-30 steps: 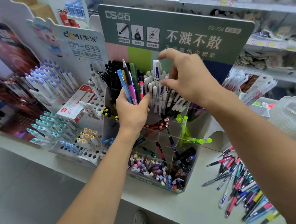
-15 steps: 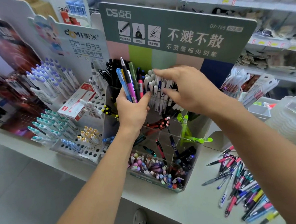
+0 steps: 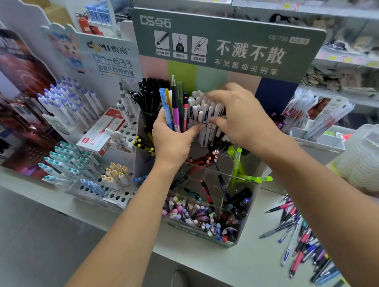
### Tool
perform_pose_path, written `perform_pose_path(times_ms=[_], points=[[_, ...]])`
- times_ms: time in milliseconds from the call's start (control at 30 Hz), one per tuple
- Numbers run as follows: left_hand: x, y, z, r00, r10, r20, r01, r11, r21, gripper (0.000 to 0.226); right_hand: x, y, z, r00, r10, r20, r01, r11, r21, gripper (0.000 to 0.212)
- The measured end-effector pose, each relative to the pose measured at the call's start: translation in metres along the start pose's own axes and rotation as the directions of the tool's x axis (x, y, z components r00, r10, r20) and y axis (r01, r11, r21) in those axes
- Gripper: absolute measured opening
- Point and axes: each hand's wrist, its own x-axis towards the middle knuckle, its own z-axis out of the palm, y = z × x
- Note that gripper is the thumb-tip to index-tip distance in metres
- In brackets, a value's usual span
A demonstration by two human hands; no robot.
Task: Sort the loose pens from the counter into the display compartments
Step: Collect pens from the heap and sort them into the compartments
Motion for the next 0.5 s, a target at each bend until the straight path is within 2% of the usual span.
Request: perform_pose_path(times_ms=[100,200,267,333,433,500], points=[[0.003,0.004,0.005,0.997,0.048,-0.057,-0.045,0.998,0.041,0.044,0.004,0.007,0.001,0.987,0.09,-0.136,-0.076,0.992,0.1,0.037],[0.007,0.014,0.013,0.979,0.065,-0.195,-0.068,0.998,-0.009,0.038,0.006,0.004,-0.005,0.985,0.01,-0.17,0.021,0.983,0.183,0.016],[0.014,0.02,0.015,0.96,0.072,-0.269,-0.077,0.997,-0.008,0.035,0.004,0.002,-0.005,0.988,-0.021,-0.155,0.05,0.981,0.189,0.016],[0.019,0.021,0.013,0.97,0.058,-0.235,-0.057,0.998,0.008,0.03,0.004,0.003,0.0,0.987,0.026,-0.155,0.004,0.981,0.193,0.024],[0.016,0.013,0.007,0.993,0.032,-0.11,-0.03,0.999,0.02,0.029,0.003,0.009,0.01,0.982,0.072,-0.172,-0.035,0.977,0.212,0.028],[0.009,0.008,0.004,0.997,0.036,-0.062,-0.033,0.998,0.051,0.03,-0.004,0.008,0.013,0.986,0.043,-0.162,-0.013,0.983,0.181,0.044]])
